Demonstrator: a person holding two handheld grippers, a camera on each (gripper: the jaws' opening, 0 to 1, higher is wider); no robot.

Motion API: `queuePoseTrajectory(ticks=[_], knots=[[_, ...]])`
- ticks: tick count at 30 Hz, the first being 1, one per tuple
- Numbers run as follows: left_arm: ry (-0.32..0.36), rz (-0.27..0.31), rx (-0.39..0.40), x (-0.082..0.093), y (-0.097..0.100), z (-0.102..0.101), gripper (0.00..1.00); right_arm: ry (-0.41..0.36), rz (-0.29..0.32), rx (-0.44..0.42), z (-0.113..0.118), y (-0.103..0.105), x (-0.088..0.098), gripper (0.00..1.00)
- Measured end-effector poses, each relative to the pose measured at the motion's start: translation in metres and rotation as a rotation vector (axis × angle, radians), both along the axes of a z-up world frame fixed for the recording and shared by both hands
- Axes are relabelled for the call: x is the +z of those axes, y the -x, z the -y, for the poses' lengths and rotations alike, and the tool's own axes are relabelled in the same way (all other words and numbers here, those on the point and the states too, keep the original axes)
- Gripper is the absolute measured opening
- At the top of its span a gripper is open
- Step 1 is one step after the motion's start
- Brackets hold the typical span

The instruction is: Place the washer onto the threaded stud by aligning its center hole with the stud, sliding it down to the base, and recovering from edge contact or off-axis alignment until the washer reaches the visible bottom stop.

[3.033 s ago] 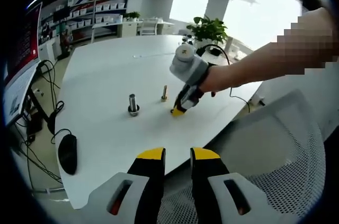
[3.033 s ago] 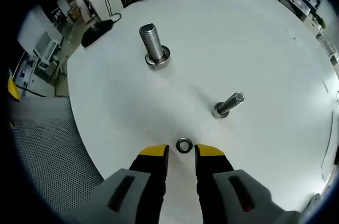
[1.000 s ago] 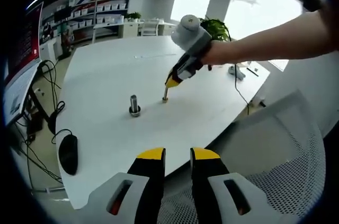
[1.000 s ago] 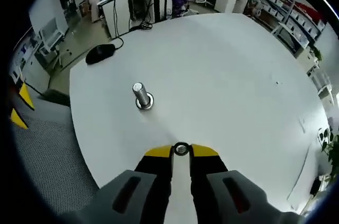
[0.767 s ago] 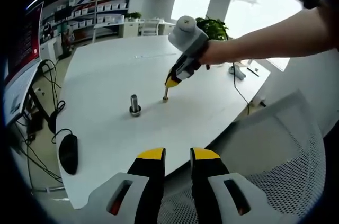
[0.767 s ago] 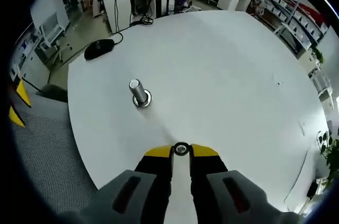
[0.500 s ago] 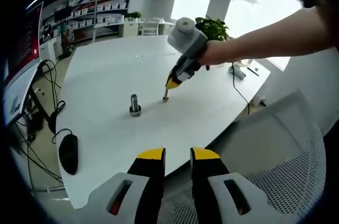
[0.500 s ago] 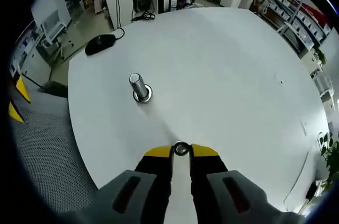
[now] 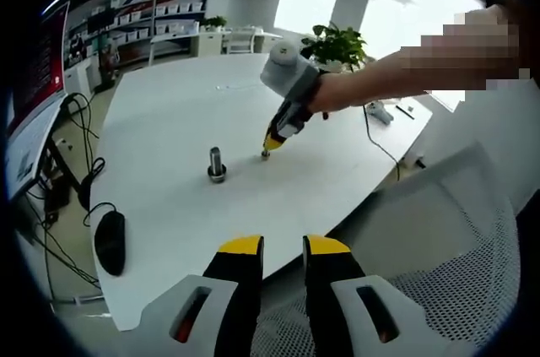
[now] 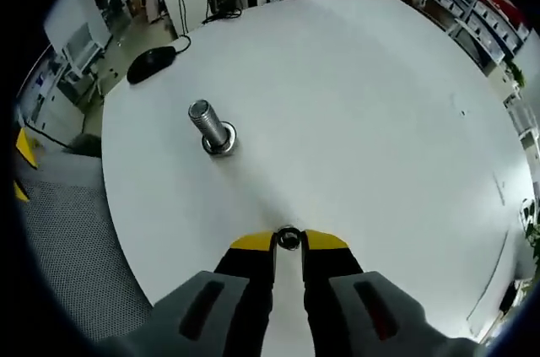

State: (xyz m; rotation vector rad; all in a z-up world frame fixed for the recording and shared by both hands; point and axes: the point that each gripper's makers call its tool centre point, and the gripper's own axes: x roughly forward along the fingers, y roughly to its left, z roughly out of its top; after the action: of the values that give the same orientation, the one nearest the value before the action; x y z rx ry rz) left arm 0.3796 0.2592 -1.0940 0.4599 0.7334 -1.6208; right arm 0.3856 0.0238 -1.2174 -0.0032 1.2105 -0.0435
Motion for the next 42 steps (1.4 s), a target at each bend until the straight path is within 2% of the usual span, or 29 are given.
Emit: queuePoseTrajectory(ticks=[3,7,10,13,20,26,31,36,38,40,42], knots=[[-0.006,0.001,-0.001,0.0,0.0,0.0,0.16,-0.013,0.004,0.004,-0.002,-0.003,-0.006,0.09],[-0.007,0.001,-0.002,0.0,0.0,0.0,0.16,-0.018,0.006,-0.026,-0.003,-0.006,-0.007,0.09],[-0.006,0.001,-0.003,0.001,0.001,0.0,0.16,-0.019,-0.01,-0.018,-0.005,-0.004,-0.009,0.09],[-0.005,0.001,-0.003,0.0,0.001,0.0,0.16,-0.018,0.0,-0.018,-0.005,-0.003,-0.009,0.1],[0.0,-0.002,-0.012,0.001,0.002,0.001,0.16,-0.01,0.018,-0.023,-0.009,0.003,-0.005,0.18],[0.002,-0.003,-0.016,0.0,0.003,0.001,0.16,-0.01,0.07,-0.032,-0.007,-0.003,0.002,0.24],[0.019,-0.008,-0.012,0.004,0.003,0.001,0.16,0.007,0.128,-0.037,-0.014,0.003,0.029,0.27],[0.045,-0.015,-0.009,0.009,0.003,0.004,0.16,0.038,0.219,-0.079,-0.025,0.034,0.062,0.3],[0.051,-0.017,-0.006,0.011,0.004,0.004,0.16,0.054,0.239,-0.096,-0.021,0.05,0.07,0.31],[0.061,-0.019,0.004,0.008,0.0,0.005,0.16,0.057,0.279,-0.148,-0.024,0.069,0.087,0.31],[0.071,-0.022,0.016,0.013,-0.001,0.006,0.17,0.065,0.327,-0.188,-0.021,0.08,0.098,0.32]])
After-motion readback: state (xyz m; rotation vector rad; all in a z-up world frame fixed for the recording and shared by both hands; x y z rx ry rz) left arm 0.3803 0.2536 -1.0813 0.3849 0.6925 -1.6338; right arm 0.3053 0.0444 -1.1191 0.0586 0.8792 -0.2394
